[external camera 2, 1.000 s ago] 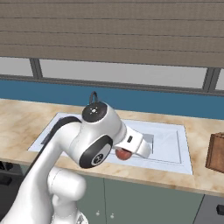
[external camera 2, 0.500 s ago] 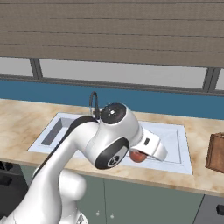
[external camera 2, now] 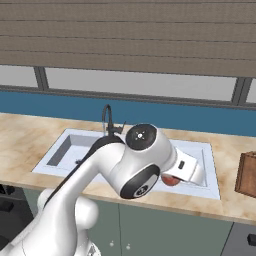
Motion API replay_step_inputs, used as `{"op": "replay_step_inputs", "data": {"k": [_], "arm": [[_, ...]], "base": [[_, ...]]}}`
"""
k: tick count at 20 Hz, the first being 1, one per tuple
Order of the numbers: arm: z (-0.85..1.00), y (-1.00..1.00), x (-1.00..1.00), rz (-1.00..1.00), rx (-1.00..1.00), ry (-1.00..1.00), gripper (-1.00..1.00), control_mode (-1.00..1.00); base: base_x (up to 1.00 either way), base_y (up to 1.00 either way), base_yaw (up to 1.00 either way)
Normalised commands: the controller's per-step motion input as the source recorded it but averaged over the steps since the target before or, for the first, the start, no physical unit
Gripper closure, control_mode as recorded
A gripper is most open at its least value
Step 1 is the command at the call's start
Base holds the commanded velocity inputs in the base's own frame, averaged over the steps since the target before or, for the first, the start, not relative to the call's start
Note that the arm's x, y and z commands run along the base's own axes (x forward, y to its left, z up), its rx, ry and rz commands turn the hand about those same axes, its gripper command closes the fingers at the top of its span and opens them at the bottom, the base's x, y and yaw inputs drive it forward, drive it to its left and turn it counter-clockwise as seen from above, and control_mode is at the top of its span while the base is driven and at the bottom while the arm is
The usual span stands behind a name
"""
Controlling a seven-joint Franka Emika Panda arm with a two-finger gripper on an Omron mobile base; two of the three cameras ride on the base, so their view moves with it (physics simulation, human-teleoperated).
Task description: Pick the peach from the sink and place it on the cutting board to airdry. Then turn off the sink faucet.
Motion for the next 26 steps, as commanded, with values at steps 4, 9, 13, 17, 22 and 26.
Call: {"op": "replay_step_inputs", "data": {"k": [4,9,13,17,22,26], "arm": [[0.01,-0.26,0.0,-0.02,-0.08,-0.1,1.0,-1.0],[0.07,-0.35,0.0,-0.03,0.0,-0.01,1.0,-1.0],[0.06,-0.39,0.0,-0.02,0.0,0.0,1.0,-1.0],[0.01,-0.37,0.0,-0.02,0.0,0.0,1.0,-1.0],[0.0,-0.37,0.04,-0.01,0.0,0.01,1.0,-1.0],[0.0,-0.28,0.13,0.0,0.0,0.0,1.0,-1.0]], "base": [[0.0,0.0,0.0],[0.0,0.0,0.0],[0.0,0.0,0.0],[0.0,0.0,0.0],[0.0,0.0,0.0],[0.0,0.0,0.0]]}}
